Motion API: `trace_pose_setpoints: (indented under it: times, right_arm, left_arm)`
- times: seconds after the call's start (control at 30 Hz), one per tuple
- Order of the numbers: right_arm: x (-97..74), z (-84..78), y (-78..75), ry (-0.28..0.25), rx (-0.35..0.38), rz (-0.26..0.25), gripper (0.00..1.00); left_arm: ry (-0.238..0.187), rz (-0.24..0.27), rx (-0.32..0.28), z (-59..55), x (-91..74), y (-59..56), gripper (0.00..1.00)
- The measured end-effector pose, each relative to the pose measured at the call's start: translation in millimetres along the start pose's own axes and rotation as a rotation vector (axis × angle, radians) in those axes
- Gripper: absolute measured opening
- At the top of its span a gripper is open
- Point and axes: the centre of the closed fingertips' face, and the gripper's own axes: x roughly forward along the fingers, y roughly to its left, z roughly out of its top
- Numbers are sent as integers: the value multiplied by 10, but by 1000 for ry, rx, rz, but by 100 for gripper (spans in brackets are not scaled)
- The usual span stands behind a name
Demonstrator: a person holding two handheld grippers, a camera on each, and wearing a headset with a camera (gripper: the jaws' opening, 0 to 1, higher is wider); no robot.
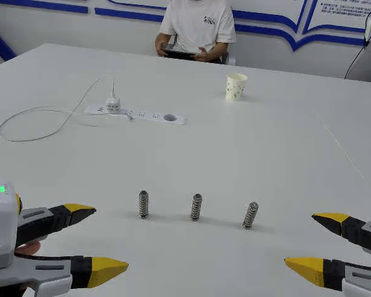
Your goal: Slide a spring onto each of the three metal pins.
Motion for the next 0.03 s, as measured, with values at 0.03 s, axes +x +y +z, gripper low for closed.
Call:
trace_pose_setpoints:
  times: [0.03]
  right_arm:
    - [1, 0, -3, 0, 1, 0, 62]
  left_arm:
    - [0, 1, 0, 1, 1, 1, 73]
